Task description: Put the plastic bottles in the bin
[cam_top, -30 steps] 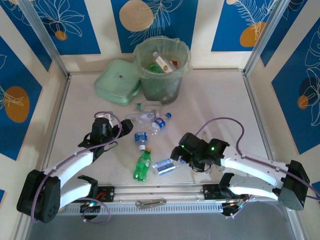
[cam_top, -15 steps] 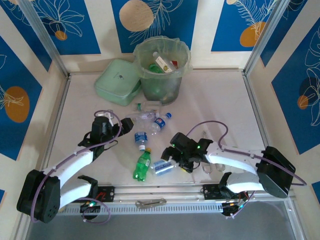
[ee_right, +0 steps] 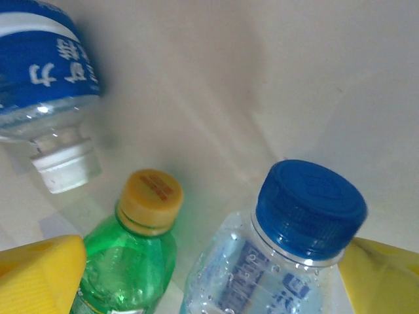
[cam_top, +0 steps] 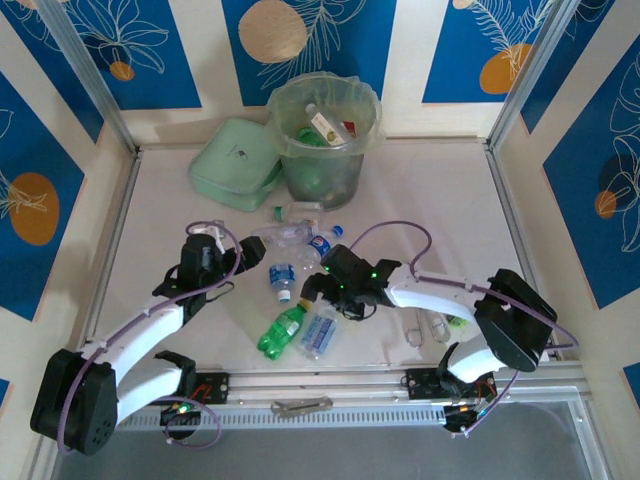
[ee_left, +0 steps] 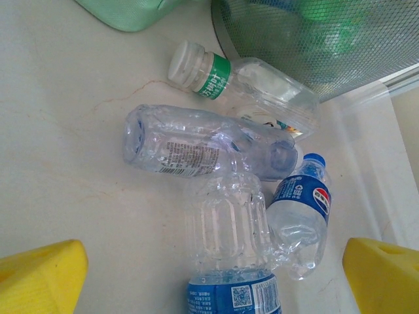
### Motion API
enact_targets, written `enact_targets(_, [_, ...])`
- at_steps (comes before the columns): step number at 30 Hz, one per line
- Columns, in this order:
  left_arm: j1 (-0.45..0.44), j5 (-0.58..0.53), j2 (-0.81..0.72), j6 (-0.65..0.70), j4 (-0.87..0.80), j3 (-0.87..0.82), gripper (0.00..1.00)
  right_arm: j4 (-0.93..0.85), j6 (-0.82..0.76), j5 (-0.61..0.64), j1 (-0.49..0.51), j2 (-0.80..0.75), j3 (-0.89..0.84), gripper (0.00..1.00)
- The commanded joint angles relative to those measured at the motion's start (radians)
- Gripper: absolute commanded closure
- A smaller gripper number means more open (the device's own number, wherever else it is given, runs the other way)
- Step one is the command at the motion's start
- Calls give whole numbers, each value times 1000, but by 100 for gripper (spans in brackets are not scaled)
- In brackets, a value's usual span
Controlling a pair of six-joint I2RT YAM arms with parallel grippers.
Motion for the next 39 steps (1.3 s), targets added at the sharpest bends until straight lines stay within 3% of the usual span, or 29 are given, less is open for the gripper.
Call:
enact_targets(1, [-6,-7,-16,23,-22,8,0,-161,-79,62,43,1,55,1])
enact_targets(4, [-6,-9,-12,21,-15,0,0,-267,-61,100,98,-42,43,1])
enact_targets(11, [-7,6,2,13,-7,-8,0,-330,-44,88,184,-61,36,2])
enact_targets(29, [-5,3,1,10,-14,-2,0,-250,-150,21,152,114,108,8])
enact_targets(39, [-4,6,12,14,-15,16,0,-214,-152,11,130,116,70,24])
